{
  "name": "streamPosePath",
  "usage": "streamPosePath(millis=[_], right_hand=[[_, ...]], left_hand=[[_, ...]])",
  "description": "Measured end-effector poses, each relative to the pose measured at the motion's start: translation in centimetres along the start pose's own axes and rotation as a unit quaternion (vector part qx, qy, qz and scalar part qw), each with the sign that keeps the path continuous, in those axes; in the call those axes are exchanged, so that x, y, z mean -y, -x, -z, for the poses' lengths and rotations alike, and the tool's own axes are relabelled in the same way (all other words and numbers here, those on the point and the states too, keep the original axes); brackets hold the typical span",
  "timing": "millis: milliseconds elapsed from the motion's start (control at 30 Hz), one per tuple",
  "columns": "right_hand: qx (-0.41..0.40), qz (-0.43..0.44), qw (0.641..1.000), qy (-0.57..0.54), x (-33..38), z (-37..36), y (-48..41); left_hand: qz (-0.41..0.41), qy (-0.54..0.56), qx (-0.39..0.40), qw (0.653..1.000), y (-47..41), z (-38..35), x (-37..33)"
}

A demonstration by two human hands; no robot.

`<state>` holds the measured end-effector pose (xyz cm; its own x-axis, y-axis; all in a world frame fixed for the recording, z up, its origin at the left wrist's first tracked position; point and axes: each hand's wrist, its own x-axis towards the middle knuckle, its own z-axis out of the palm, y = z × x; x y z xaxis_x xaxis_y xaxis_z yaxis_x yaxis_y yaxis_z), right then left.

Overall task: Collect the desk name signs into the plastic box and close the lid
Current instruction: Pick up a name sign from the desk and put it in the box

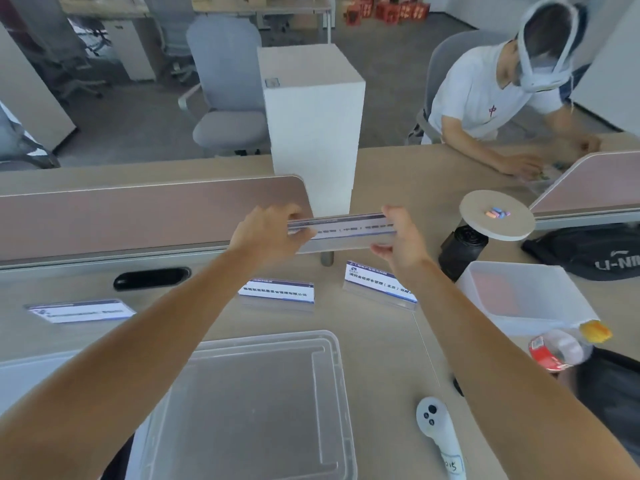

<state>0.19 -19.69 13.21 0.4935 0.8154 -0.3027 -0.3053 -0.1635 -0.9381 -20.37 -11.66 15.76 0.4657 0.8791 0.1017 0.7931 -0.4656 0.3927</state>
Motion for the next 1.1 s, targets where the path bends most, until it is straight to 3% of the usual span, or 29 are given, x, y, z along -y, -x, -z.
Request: streamPosePath(millis=[67,167,300,333,600,700,900,967,1100], right_hand=[[-0.008,0.003,1.000,-0.009,0.2,-1.0,1.8],[0.003,0.013,1.000,-0.028,0.0,-2.7,4.4],[0.061,-0.012,0.997,-0.034,-0.5,-6.3,8.1],[0.075,-0.024,0.997,-0.023,-0.7,-7.4,9.0],[0.102,-0.076,0.991,0.030,-2.1,-13.0,12.4],[0.142,-0.089,0.985,0.029,-2.6,-14.9,13.2],[0.223,-0.138,0.964,-0.044,-4.5,-20.2,15.0],[0.252,-0.154,0.955,-0.044,-5.0,-21.9,15.7],[0.311,-0.199,0.929,0.004,-6.2,-25.0,17.1]], left_hand=[[0.064,0.151,0.009,0.986,1.9,1.3,1.8],[0.153,0.334,0.040,0.929,4.7,2.6,4.2],[0.238,0.592,0.090,0.764,8.3,3.4,5.8],[0.235,0.619,0.078,0.745,9.0,3.7,6.2],[0.255,0.619,-0.053,0.741,13.7,6.3,10.0],[0.286,0.627,-0.112,0.716,15.1,8.0,10.8],[0.348,0.595,-0.351,0.633,17.7,11.3,11.4],[0.369,0.588,-0.389,0.605,18.6,12.5,12.2],[0.393,0.554,-0.425,0.598,21.6,14.9,14.3]])
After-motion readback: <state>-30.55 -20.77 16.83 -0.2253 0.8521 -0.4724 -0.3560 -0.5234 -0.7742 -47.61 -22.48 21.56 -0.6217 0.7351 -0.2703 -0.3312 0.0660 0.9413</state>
